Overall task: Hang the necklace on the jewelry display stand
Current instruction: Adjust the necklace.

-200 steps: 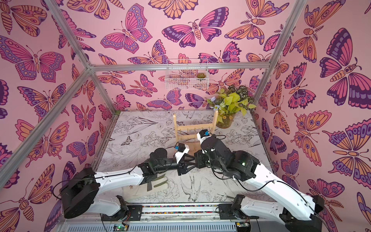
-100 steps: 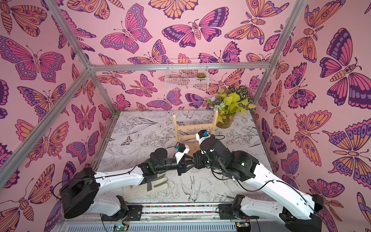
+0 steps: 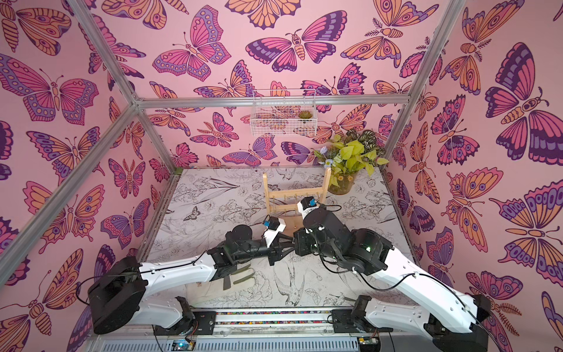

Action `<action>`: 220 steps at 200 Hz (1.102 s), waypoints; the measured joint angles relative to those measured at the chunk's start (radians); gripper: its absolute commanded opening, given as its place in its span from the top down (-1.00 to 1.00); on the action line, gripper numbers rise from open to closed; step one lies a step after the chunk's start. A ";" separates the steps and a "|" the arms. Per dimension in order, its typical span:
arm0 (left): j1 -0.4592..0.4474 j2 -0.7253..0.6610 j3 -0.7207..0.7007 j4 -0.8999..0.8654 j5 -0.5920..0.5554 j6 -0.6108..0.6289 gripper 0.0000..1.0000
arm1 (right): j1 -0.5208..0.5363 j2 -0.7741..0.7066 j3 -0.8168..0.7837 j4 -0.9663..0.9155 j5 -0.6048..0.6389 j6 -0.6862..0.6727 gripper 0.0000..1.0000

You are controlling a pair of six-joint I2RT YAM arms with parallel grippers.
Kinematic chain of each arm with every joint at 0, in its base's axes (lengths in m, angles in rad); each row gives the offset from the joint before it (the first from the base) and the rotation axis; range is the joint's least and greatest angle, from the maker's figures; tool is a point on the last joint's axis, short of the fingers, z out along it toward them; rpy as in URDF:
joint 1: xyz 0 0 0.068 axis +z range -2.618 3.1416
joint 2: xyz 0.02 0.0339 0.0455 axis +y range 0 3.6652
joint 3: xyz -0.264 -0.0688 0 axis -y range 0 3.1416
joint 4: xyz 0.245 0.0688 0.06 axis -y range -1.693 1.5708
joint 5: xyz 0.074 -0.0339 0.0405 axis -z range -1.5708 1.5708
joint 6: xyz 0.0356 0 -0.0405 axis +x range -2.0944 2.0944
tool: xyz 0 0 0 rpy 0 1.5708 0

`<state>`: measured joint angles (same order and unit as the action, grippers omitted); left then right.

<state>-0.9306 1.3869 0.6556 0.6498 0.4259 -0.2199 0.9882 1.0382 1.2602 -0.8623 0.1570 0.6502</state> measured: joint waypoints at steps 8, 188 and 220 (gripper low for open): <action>0.000 0.000 0.000 0.000 0.000 0.000 0.51 | 0.000 0.000 0.000 0.000 0.000 0.000 1.00; 0.000 0.000 0.000 0.000 -0.005 0.003 0.96 | 0.001 0.001 0.000 0.022 -0.007 0.002 1.00; 0.000 -0.002 -0.003 0.000 -0.007 0.002 1.00 | 0.001 0.002 0.000 0.030 -0.017 0.004 1.00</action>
<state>-0.9306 1.3853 0.6521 0.6502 0.4187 -0.2176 0.9894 1.0401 1.2598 -0.8322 0.1402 0.6540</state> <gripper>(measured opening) 0.042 0.044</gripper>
